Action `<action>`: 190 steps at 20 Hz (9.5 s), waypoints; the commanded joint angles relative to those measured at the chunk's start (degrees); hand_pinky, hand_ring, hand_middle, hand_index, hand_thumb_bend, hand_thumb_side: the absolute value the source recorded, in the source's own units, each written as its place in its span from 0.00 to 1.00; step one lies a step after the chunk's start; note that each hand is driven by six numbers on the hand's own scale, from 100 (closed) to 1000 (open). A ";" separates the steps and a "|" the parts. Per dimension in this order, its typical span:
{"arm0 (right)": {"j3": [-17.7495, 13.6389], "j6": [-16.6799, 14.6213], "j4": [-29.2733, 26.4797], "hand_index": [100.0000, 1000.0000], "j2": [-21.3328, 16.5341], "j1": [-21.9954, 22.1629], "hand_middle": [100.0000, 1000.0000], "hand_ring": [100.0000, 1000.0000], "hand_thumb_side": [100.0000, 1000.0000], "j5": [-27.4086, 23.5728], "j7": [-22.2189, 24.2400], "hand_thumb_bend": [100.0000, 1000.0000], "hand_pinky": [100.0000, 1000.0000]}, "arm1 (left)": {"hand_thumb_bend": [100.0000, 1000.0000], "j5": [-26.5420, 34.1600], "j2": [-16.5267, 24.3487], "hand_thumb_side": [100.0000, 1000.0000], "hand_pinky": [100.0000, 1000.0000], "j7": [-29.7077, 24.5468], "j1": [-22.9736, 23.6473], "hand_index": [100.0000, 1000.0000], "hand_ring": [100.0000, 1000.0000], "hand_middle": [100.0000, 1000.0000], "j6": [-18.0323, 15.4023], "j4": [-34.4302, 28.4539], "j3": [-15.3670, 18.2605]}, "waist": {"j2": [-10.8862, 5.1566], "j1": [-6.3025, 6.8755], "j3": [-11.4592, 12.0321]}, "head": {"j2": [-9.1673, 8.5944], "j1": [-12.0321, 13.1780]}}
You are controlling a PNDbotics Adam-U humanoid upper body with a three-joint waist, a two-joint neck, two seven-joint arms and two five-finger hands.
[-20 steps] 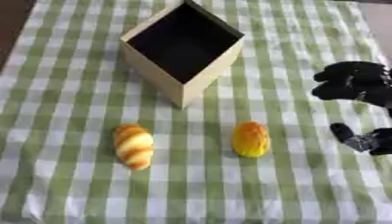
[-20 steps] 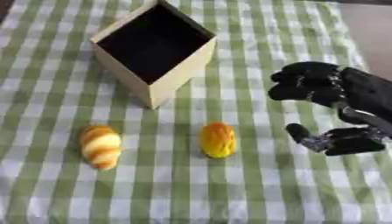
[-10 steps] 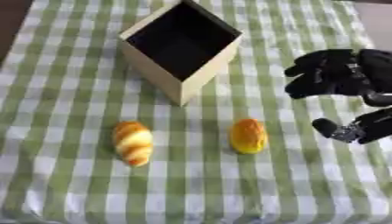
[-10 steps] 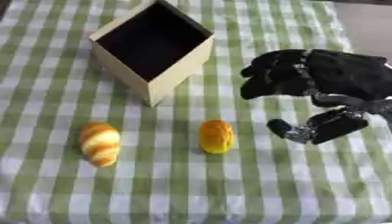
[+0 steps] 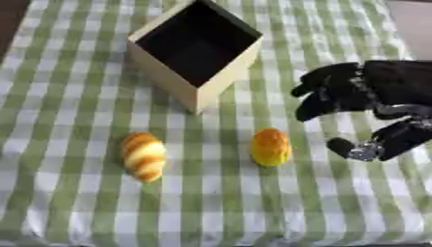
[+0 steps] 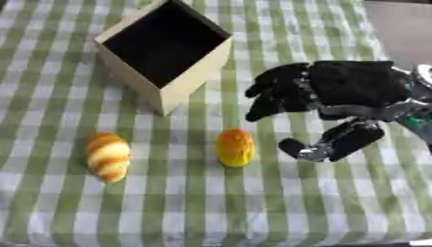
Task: Pick up objects on the table and place them in the box.
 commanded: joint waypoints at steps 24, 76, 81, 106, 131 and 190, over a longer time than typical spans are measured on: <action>-0.99 10.08 -0.29 0.97 4.32 -7.21 0.76 0.93 0.10 -10.10 26.23 0.04 0.99 | 0.00 0.65 -0.55 0.63 0.74 -0.59 -1.65 0.85 0.67 0.77 1.15 -0.90 0.14 | 0.41 -0.39 1.67 | 0.31 -0.04; 3.50 0.76 3.40 0.98 7.82 -5.62 0.80 0.95 0.08 1.12 31.37 0.18 0.99 | 0.00 0.53 -1.28 0.62 0.75 -1.42 -1.96 0.85 0.67 0.77 2.12 -0.90 0.02 | 2.26 -0.03 1.88 | -0.78 -1.59; 4.29 0.13 3.01 0.98 8.20 -5.24 0.80 0.94 0.10 1.25 32.35 0.16 0.99 | 0.00 0.58 -1.47 0.63 0.75 -1.42 -1.91 0.85 0.67 0.77 2.34 -0.90 0.03 | 2.26 -0.07 1.99 | -0.85 -1.60; 2.96 -1.10 4.86 0.97 9.91 -6.35 0.86 1.00 0.05 7.61 28.50 0.36 1.00 | 0.00 0.65 -1.78 0.63 0.75 -1.71 -1.66 0.85 0.67 0.78 2.77 -0.90 0.01 | 2.83 0.21 1.99 | -1.47 -1.56; 3.70 -1.20 13.24 0.87 12.03 -6.76 0.72 0.95 0.03 13.30 22.86 0.12 0.96 | 0.00 0.48 -1.88 0.62 0.76 -2.00 -1.59 0.85 0.67 0.78 3.04 -0.90 -0.08 | 3.31 0.54 1.79 | -1.52 -1.45; -4.55 15.10 2.73 0.62 5.83 -16.70 0.36 0.73 0.05 -11.19 15.78 0.00 0.88 | 0.00 0.41 -0.90 0.62 0.76 -2.58 -2.64 0.85 0.67 0.78 2.90 -0.90 -0.46 | 4.00 -0.84 1.97 | -2.64 0.11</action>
